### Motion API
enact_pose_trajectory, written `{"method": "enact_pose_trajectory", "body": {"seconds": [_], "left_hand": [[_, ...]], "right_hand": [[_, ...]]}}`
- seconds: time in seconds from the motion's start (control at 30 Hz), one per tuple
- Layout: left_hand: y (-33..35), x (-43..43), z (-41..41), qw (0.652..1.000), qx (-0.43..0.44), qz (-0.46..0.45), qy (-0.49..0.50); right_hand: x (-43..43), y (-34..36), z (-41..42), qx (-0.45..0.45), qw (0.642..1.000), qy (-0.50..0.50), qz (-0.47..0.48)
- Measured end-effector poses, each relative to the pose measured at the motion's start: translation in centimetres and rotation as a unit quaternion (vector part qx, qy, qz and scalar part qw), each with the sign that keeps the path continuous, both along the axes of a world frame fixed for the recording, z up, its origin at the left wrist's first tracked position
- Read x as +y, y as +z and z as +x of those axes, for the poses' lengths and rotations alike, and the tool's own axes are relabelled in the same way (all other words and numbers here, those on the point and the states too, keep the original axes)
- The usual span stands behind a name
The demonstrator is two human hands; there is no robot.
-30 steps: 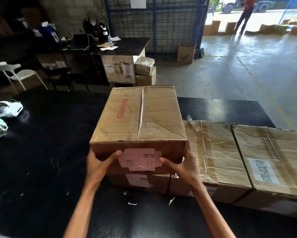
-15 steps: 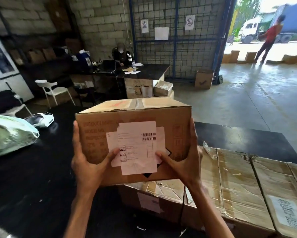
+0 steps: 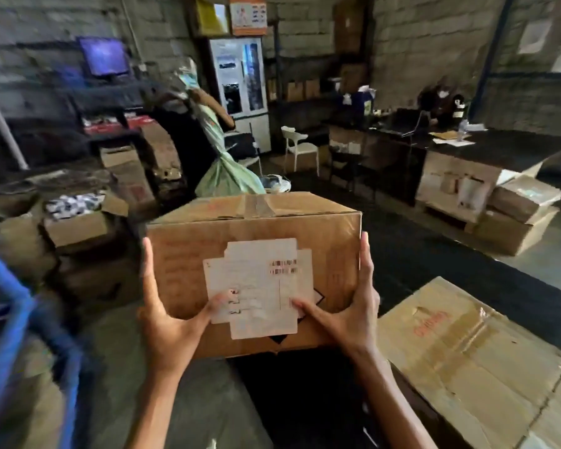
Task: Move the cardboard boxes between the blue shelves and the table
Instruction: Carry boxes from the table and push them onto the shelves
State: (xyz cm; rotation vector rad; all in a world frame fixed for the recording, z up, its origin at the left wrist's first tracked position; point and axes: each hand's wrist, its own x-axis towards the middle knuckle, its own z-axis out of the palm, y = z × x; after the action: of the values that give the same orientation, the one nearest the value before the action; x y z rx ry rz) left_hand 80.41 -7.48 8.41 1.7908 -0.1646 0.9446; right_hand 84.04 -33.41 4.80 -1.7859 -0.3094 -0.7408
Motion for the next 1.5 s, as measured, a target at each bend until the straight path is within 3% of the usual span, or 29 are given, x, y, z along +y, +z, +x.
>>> {"method": "enact_pose_trajectory", "body": {"seconds": [0.23, 0.5, 0.9, 1.17, 1.5], "left_hand": [[0.7, 8.4, -12.5, 0.984, -0.002, 0.003, 0.181], [1.2, 11.4, -29.7, 0.945, -0.005, -0.004, 0.327], [0.2, 8.2, -49.8, 0.845, 0.007, -0.003, 0.535], [1.4, 8.0, -57.9, 0.773, -0.008, 0.011, 0.635], [3.3, 13.8, -59.6, 0.731, -0.008, 0.015, 0.682]], "right_hand": [[11.2, 0.5, -4.1, 0.002, 0.985, 0.172, 0.022], [18.4, 1.0, -15.4, 0.008, 0.944, 0.327, 0.032], [24.1, 0.5, -29.7, -0.01, 0.871, 0.486, 0.071], [29.3, 2.3, -36.0, -0.017, 0.806, 0.585, 0.085], [39.9, 3.6, -37.1, -0.043, 0.759, 0.644, 0.088]]}}
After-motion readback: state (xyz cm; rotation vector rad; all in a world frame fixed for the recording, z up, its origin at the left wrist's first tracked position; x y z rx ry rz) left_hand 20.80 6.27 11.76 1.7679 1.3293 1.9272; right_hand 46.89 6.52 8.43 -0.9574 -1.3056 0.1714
